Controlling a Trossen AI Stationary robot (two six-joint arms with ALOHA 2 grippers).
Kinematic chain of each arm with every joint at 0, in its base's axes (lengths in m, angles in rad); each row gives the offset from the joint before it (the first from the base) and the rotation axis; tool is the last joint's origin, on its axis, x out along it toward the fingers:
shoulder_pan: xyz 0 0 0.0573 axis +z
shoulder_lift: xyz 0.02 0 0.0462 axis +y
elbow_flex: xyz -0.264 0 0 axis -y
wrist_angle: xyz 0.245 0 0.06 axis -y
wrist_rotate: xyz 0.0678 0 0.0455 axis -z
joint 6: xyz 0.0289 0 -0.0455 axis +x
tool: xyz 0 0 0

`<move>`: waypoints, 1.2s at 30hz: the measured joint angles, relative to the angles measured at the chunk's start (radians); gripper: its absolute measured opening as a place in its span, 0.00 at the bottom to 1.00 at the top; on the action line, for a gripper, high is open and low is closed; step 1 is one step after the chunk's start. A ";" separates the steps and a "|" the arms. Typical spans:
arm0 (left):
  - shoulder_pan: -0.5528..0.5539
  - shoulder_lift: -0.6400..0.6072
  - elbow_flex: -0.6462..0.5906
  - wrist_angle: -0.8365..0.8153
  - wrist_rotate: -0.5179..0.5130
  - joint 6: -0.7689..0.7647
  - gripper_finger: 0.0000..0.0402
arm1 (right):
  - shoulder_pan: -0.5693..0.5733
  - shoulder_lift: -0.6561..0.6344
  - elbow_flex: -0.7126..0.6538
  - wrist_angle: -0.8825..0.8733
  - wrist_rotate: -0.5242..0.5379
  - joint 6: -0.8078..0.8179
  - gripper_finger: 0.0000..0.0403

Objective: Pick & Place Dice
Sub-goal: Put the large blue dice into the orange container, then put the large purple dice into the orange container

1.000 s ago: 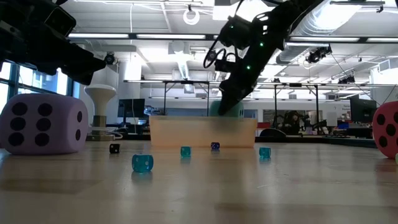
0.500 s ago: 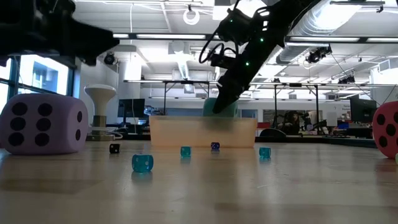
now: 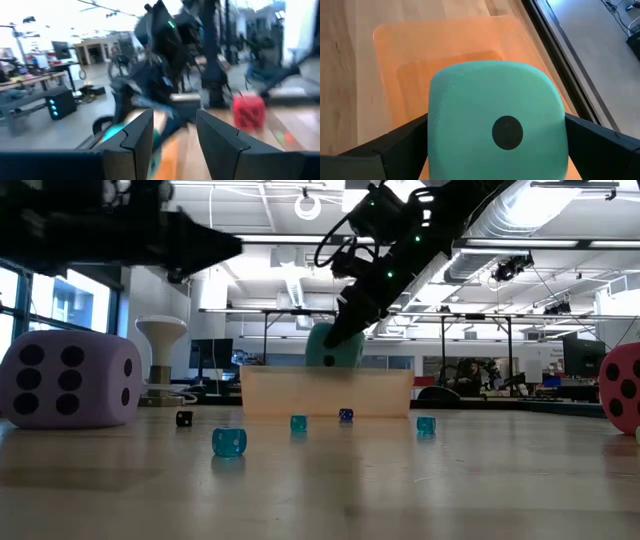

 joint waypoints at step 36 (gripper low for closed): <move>0.283 0.601 0.429 -0.171 0.084 -0.260 0.36 | 0.022 0.000 0.000 0.040 -0.005 -0.033 0.99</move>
